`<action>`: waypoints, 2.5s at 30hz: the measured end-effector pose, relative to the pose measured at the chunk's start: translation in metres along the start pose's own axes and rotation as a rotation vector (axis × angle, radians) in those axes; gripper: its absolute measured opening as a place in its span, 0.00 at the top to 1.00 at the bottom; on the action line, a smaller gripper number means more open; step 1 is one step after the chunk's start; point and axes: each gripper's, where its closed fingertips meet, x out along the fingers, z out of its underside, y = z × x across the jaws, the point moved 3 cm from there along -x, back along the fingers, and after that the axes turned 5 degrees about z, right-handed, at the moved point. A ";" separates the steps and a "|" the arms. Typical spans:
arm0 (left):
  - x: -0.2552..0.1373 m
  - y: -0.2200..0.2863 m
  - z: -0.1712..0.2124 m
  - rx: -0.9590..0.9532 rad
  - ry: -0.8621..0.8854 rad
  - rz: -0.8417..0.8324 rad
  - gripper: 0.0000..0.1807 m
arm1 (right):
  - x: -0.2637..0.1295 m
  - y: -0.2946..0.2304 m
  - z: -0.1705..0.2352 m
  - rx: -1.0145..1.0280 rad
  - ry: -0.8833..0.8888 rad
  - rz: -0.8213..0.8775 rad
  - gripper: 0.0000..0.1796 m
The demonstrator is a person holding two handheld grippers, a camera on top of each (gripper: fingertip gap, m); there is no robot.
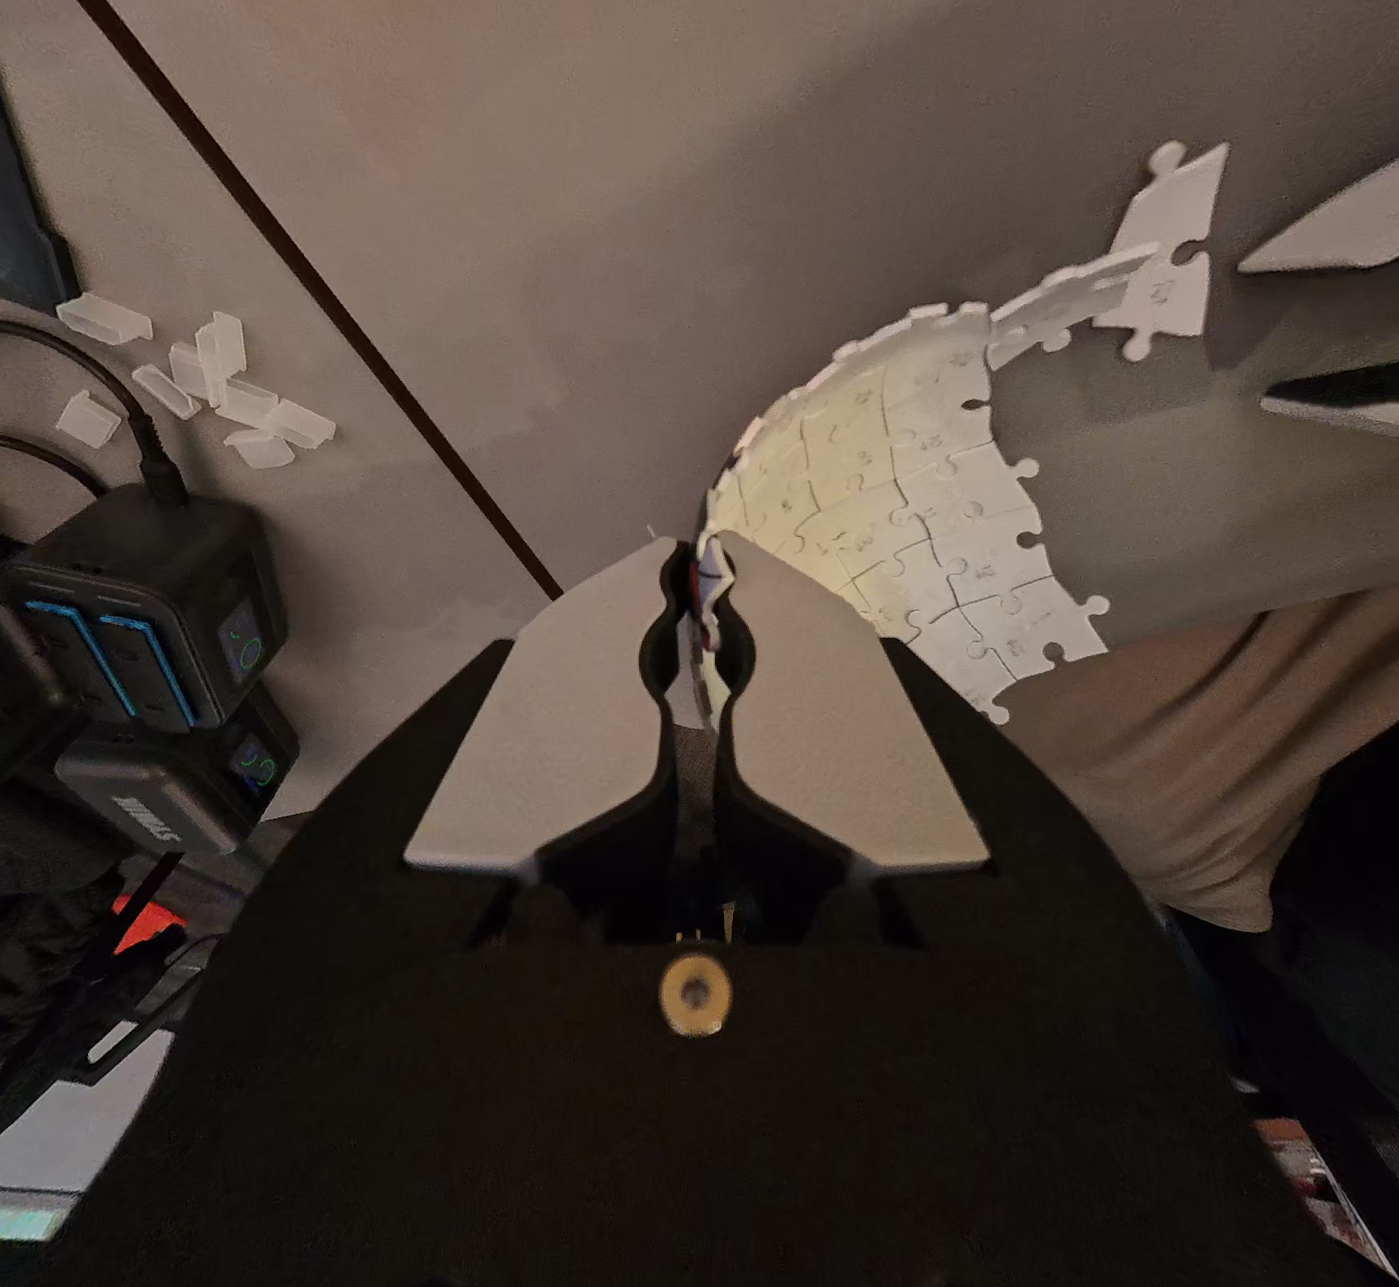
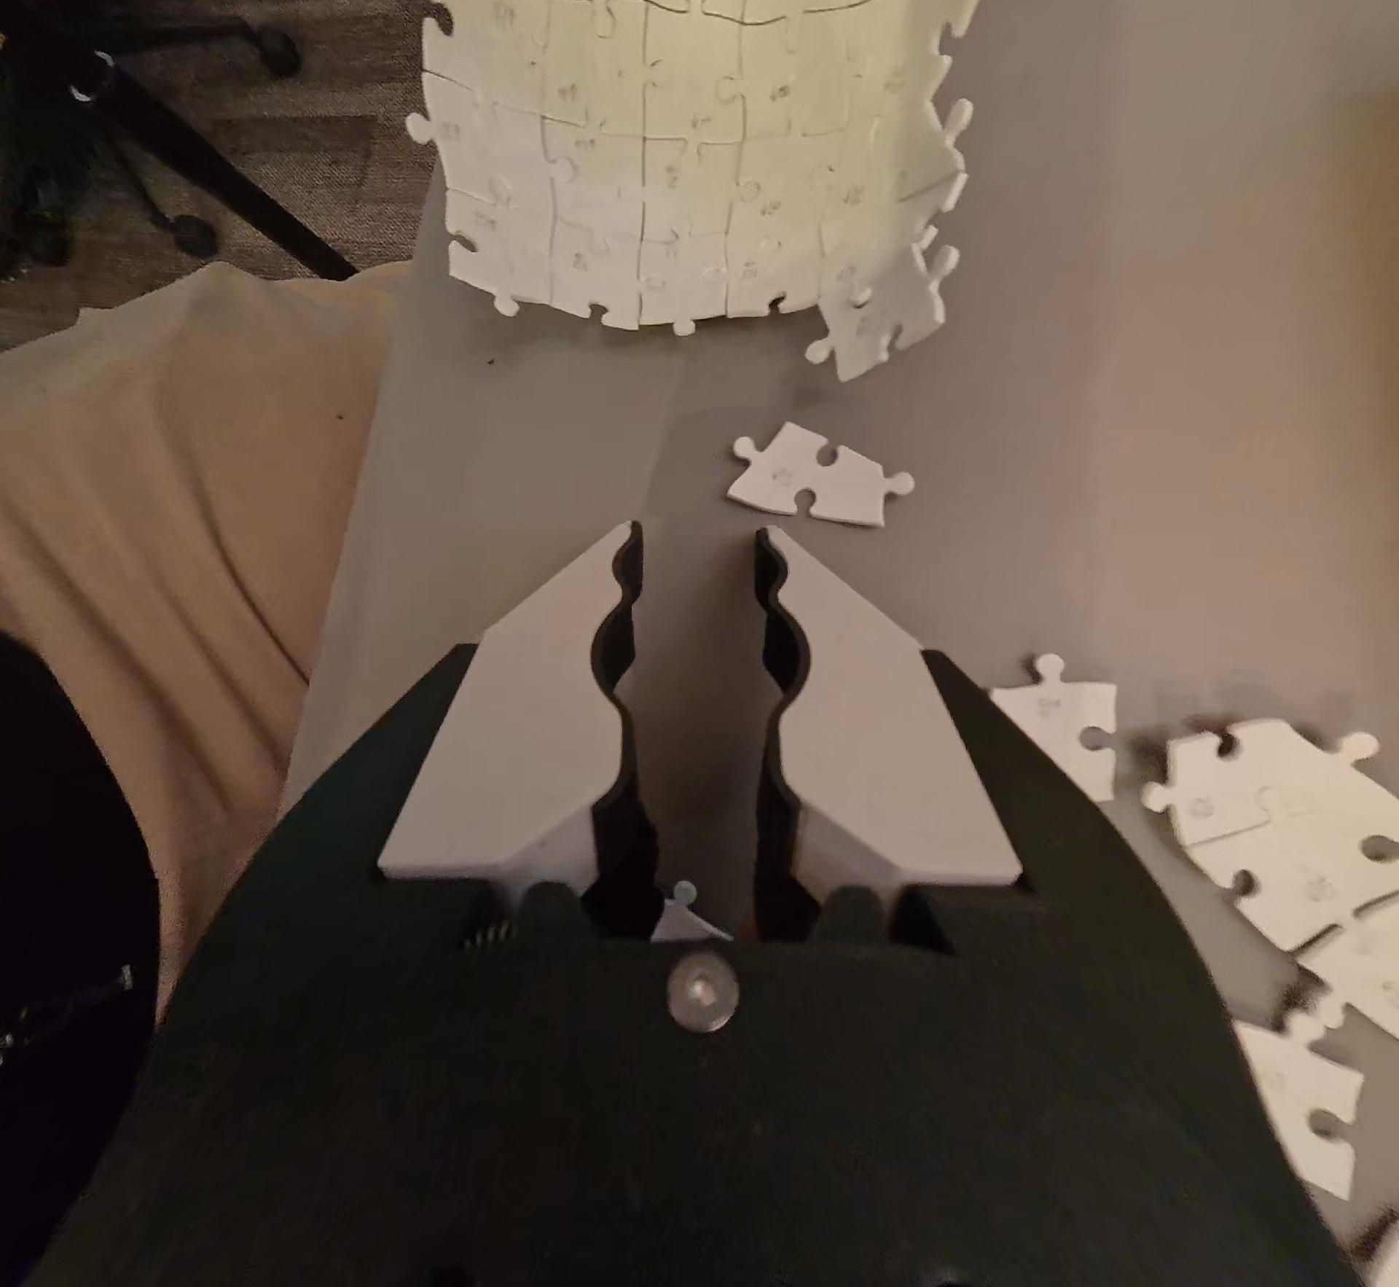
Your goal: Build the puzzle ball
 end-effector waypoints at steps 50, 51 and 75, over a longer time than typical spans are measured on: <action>0.007 0.018 -0.008 -0.152 -0.070 0.036 0.98 | 0.000 0.002 -0.014 -0.245 0.105 -0.204 0.93; 0.007 0.018 -0.008 -0.152 -0.072 0.037 0.97 | -0.006 0.004 -0.015 -0.246 0.119 -0.203 0.93; 0.006 0.021 -0.024 -0.164 -0.128 0.009 0.97 | -0.005 0.022 -0.011 -0.392 0.090 -0.184 0.90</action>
